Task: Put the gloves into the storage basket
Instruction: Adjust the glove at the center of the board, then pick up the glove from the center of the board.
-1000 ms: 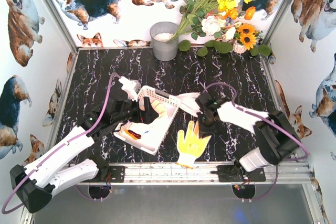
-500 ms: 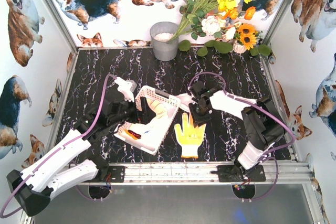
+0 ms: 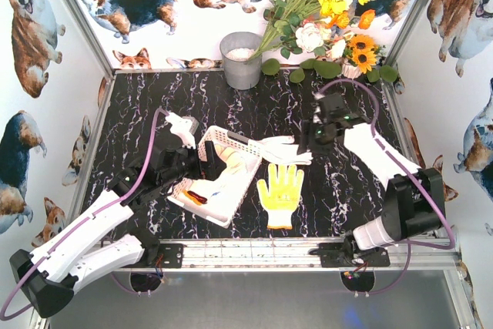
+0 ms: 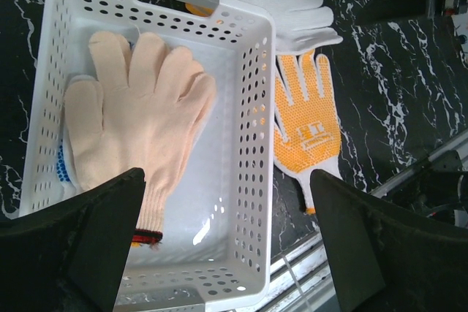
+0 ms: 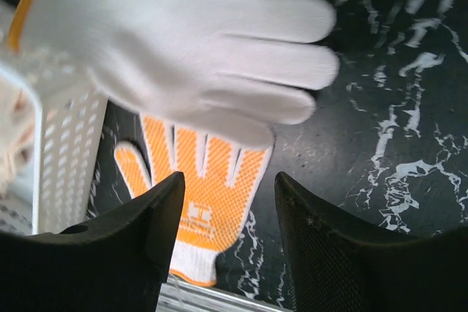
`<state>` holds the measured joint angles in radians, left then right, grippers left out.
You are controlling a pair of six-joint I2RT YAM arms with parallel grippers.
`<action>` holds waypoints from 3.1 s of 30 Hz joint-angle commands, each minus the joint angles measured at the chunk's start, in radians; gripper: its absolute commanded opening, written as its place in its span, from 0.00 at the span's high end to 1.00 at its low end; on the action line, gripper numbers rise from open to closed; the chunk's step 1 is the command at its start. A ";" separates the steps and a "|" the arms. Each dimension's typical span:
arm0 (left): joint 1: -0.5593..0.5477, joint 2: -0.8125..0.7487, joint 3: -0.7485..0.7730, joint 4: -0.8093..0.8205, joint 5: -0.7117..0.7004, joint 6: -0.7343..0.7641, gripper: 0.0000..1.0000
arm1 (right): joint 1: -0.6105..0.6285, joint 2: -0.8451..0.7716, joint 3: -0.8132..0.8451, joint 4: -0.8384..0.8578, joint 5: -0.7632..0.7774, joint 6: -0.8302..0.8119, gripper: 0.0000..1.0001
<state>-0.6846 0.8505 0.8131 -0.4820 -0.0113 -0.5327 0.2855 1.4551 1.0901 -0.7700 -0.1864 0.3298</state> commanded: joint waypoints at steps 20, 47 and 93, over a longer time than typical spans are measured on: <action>-0.008 0.031 0.060 0.015 -0.078 0.058 0.09 | -0.137 0.181 -0.222 0.422 -0.152 0.547 0.54; -0.010 0.224 0.267 0.312 0.366 0.165 0.10 | -0.138 -0.300 0.295 0.013 -0.640 0.212 1.00; -0.347 0.456 0.138 0.525 -0.043 0.086 1.00 | -0.137 -0.452 0.092 -0.005 -0.319 0.508 0.39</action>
<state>-1.0264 1.3170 0.9249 0.1013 -0.0025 -0.4339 0.1486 1.0058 1.2160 -0.7177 -0.6590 0.8421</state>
